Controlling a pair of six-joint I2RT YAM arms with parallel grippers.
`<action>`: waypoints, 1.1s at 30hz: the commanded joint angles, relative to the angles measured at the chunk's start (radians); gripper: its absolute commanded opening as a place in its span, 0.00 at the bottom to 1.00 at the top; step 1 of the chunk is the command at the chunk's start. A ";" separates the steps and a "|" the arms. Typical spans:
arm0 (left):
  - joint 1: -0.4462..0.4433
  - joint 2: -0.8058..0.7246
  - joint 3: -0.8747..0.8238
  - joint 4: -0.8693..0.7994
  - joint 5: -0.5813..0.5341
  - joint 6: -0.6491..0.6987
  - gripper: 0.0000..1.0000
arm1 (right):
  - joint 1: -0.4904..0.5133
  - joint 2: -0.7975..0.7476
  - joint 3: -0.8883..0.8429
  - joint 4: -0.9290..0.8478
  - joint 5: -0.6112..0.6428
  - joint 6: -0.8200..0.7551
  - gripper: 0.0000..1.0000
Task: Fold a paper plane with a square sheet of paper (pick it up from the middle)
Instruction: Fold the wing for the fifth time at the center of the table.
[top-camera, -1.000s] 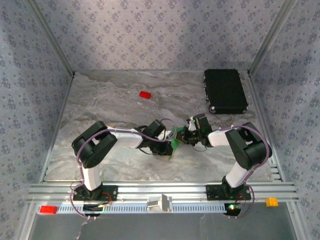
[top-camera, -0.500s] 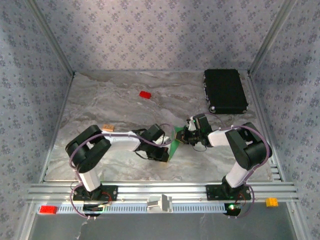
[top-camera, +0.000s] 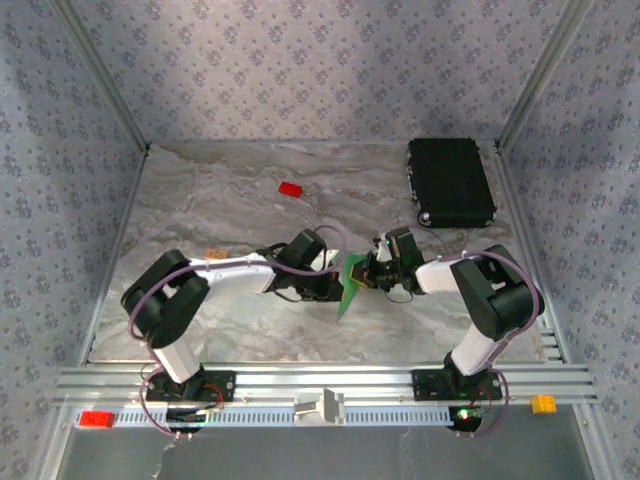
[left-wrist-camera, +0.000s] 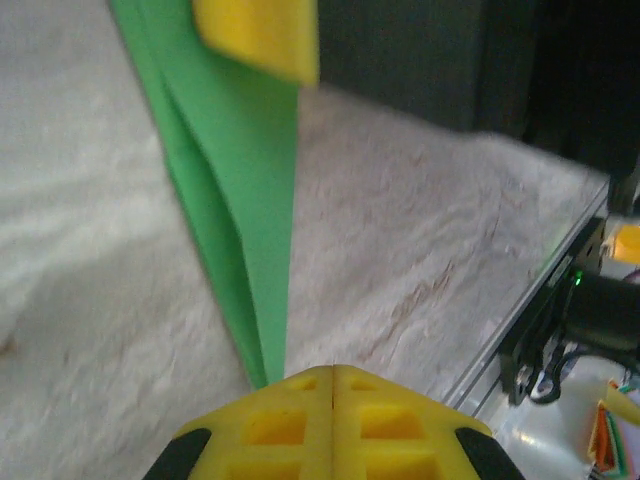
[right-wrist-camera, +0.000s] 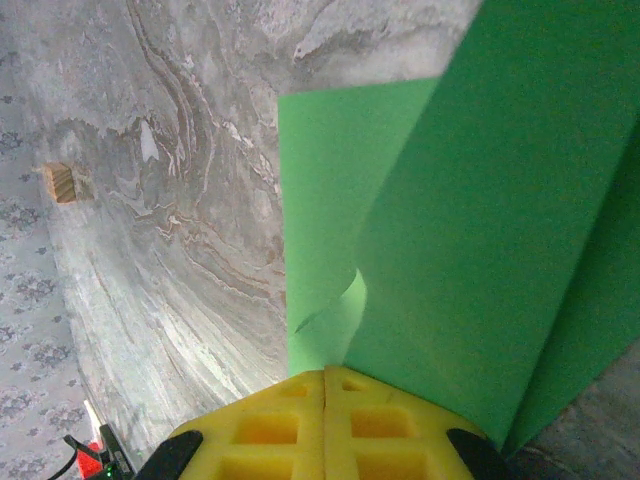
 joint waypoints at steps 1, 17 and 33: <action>0.005 0.059 0.067 0.046 0.014 -0.027 0.00 | 0.003 0.033 -0.019 -0.113 0.116 0.002 0.07; 0.010 0.220 0.052 0.018 -0.028 -0.022 0.00 | -0.001 -0.005 -0.007 -0.109 0.086 0.015 0.08; 0.013 0.133 -0.097 0.042 0.053 0.036 0.00 | 0.017 -0.256 0.066 -0.313 0.098 -0.098 0.10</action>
